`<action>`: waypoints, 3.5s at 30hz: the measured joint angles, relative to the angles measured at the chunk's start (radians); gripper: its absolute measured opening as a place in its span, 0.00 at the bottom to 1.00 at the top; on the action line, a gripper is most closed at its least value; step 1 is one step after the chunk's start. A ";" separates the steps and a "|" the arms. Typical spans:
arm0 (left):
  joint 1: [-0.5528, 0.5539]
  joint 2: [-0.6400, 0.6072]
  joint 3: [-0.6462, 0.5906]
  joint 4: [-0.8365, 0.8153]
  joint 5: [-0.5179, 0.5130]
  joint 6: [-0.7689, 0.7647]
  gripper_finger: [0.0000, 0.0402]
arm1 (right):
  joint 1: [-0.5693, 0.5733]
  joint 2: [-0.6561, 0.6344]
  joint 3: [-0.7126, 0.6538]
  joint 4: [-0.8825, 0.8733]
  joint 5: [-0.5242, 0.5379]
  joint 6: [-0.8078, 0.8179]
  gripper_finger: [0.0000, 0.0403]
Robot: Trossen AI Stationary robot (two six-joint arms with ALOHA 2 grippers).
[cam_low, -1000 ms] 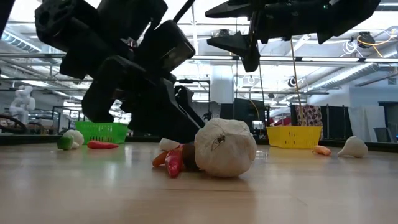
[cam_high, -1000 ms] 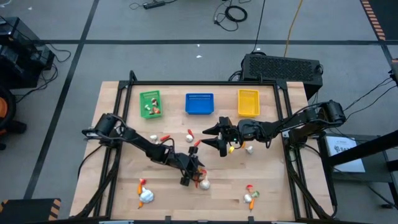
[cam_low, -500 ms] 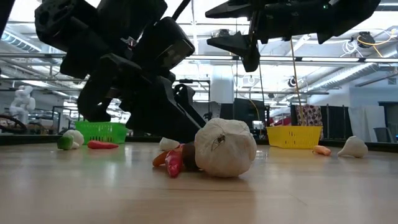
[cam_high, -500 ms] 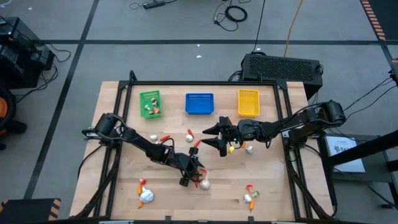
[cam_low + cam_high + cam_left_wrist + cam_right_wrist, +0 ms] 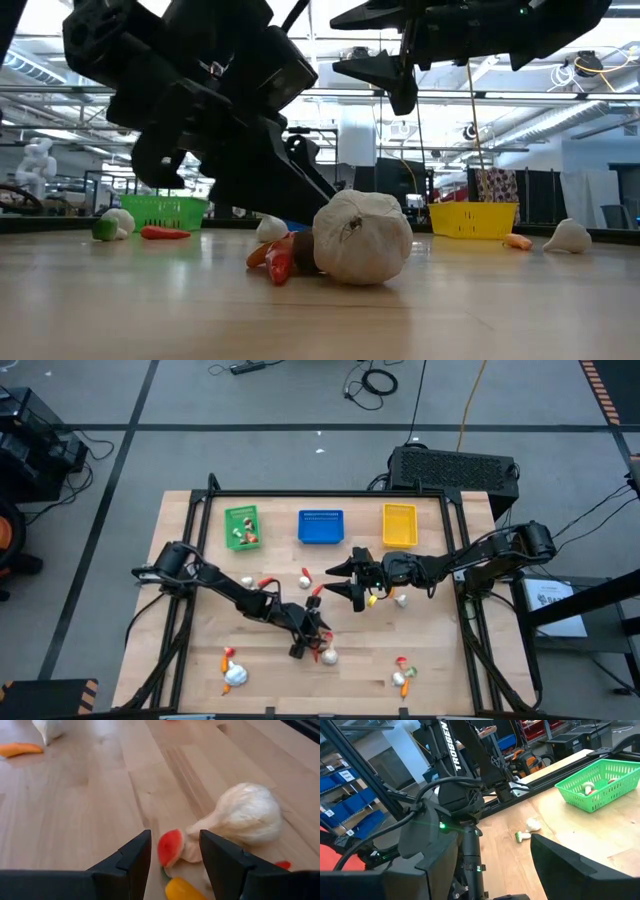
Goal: Sort produce into baskets
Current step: Put the orange mushroom into the green bin, then put the green mushroom into the green bin
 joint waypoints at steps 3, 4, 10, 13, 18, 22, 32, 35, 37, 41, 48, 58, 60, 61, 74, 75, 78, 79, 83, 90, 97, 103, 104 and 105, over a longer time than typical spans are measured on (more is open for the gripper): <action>0.001 0.033 0.030 0.012 0.004 0.004 0.44 | 0.000 0.000 0.000 0.001 0.000 0.000 0.60; 0.001 0.040 0.037 -0.001 0.004 0.017 0.44 | 0.000 0.000 0.000 0.001 0.000 0.000 0.60; 0.006 0.062 0.088 -0.083 0.004 0.027 0.44 | 0.000 0.000 0.001 -0.008 0.000 -0.001 0.60; 0.010 0.062 0.088 -0.110 0.004 0.027 0.44 | 0.000 0.000 0.000 -0.017 0.000 -0.001 0.60; 0.009 0.062 0.088 -0.120 0.004 0.026 0.44 | 0.000 0.000 0.000 -0.018 0.000 -0.003 0.60; 0.009 0.062 0.088 -0.113 0.004 0.026 0.44 | 0.000 0.000 0.000 -0.014 0.000 -0.003 0.60; 0.014 0.062 0.088 -0.107 0.003 0.024 0.42 | 0.000 0.000 0.000 -0.014 0.000 -0.004 0.60; 0.019 0.062 0.088 -0.101 0.000 0.019 0.36 | 0.000 0.000 0.000 -0.014 0.000 -0.004 0.60; 0.023 0.062 0.088 -0.101 0.000 0.017 0.30 | 0.000 0.000 0.000 -0.014 0.000 -0.004 0.60; 0.024 0.062 0.088 -0.088 -0.018 -0.016 0.20 | 0.000 0.000 0.000 -0.014 0.000 -0.004 0.60; 0.034 -0.056 0.091 -0.257 -0.064 -0.042 0.16 | 0.000 0.000 0.000 -0.020 -0.001 -0.003 0.60; 0.070 -0.473 0.093 -1.014 -0.271 -0.083 0.15 | 0.002 0.000 0.000 -0.022 -0.001 0.000 0.60; 0.086 -0.538 0.093 -1.172 -0.393 -0.104 0.15 | 0.002 0.000 0.000 -0.022 -0.001 0.004 0.60; 0.096 -0.564 0.090 -1.249 -0.459 -0.121 0.15 | 0.002 0.000 0.000 -0.022 -0.001 0.009 0.60; 0.494 -0.837 -0.094 -1.394 -0.657 -0.136 0.15 | 0.002 0.000 0.000 -0.022 -0.001 0.003 0.60; 0.533 -0.837 -0.094 -1.391 -0.653 -0.127 0.15 | 0.002 0.000 0.000 -0.022 -0.001 0.003 0.60; 0.643 -0.819 -0.094 -1.368 -0.629 -0.083 0.17 | 0.002 0.000 0.000 -0.022 -0.001 0.002 0.60; 0.675 -0.816 -0.094 -1.368 -0.605 -0.071 0.18 | 0.002 0.000 0.000 -0.022 -0.001 0.001 0.60; 0.767 -0.799 -0.094 -1.364 -0.451 -0.024 0.26 | 0.003 0.000 0.000 -0.023 -0.001 0.000 0.60; 0.822 -0.787 -0.094 -1.359 -0.430 -0.007 0.41 | 0.002 0.000 0.000 -0.035 -0.001 0.000 0.60; 0.823 -0.787 -0.094 -1.359 -0.429 -0.005 0.45 | 0.002 0.000 0.000 -0.039 -0.001 0.000 0.60; 0.789 -0.816 -0.094 -1.361 -0.421 -0.005 0.45 | 0.002 0.000 0.000 -0.039 -0.001 0.000 0.60; 0.775 -0.827 -0.094 -1.361 -0.411 -0.004 0.45 | 0.002 0.000 0.000 -0.039 -0.001 0.000 0.60; 0.759 -0.837 -0.094 -1.360 -0.394 -0.005 0.45 | 0.002 0.000 0.000 -0.039 -0.001 0.000 0.60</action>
